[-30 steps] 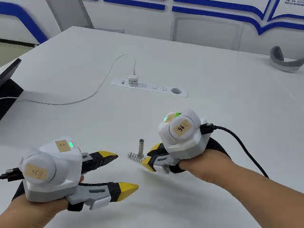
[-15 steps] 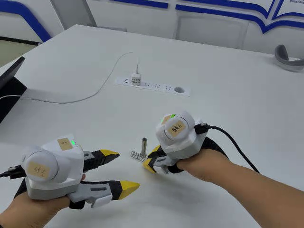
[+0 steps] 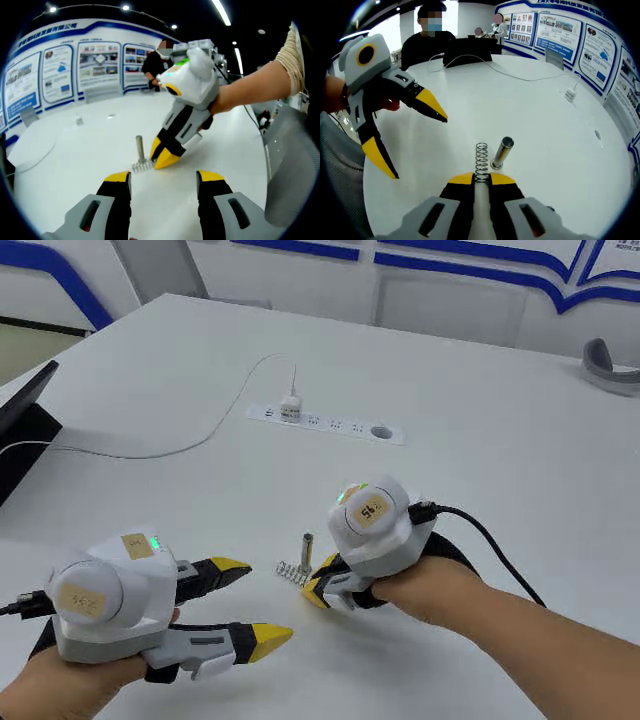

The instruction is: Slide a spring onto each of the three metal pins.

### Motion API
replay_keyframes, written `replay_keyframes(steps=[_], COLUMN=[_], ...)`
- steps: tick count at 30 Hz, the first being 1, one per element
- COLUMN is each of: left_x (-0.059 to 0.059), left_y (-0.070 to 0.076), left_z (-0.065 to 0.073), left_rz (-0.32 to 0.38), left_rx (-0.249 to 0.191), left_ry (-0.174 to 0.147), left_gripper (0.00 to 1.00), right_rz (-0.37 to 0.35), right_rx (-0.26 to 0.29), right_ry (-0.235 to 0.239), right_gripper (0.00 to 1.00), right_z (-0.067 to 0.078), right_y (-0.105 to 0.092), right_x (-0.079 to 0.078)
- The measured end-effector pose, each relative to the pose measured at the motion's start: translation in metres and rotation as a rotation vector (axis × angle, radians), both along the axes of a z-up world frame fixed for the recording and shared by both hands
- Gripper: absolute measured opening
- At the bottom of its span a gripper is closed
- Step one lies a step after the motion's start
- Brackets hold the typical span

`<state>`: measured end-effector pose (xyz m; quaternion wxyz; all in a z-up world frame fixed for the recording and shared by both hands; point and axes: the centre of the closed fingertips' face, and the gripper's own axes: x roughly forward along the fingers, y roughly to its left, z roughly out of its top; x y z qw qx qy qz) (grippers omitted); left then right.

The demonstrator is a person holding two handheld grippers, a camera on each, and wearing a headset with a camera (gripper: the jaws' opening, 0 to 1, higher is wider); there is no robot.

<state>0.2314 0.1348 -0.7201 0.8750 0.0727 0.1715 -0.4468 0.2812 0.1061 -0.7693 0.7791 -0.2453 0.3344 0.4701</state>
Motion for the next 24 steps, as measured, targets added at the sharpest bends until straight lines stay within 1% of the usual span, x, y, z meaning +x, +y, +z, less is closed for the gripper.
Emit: replay_keyframes(steps=[5, 9, 11, 14, 18, 24], left_x=[0.000, 0.000, -0.001, -0.001, -0.001, -0.003], left_y=[0.001, 0.002, 0.001, -0.001, -0.003, -0.006], left_z=[0.000, 0.000, -0.001, -0.001, 0.001, 0.003], left_rz=[0.001, 0.000, -0.003, -0.009, -0.015, -0.032], left_rx=[0.003, 0.007, 0.009, 0.013, 0.015, 0.024], left_ry=[-0.002, -0.002, -0.001, -0.002, -0.008, -0.021], left_gripper=[0.53, 0.53, 0.53, 0.53, 0.53, 0.51], right_rz=[0.016, 0.037, 0.049, 0.077, 0.123, 0.205], right_rx=[-0.004, -0.004, 0.003, 0.001, 0.005, -0.022], right_ry=[0.005, 0.004, 0.008, 0.000, -0.014, -0.024], right_gripper=[0.12, 0.11, 0.11, 0.11, 0.11, 0.11], right_z=[0.000, 0.005, 0.009, 0.014, 0.026, 0.037], right_y=[0.000, 0.001, 0.002, 0.002, 0.003, -0.005], right_x=[-0.003, -0.009, -0.014, -0.020, -0.029, -0.042])
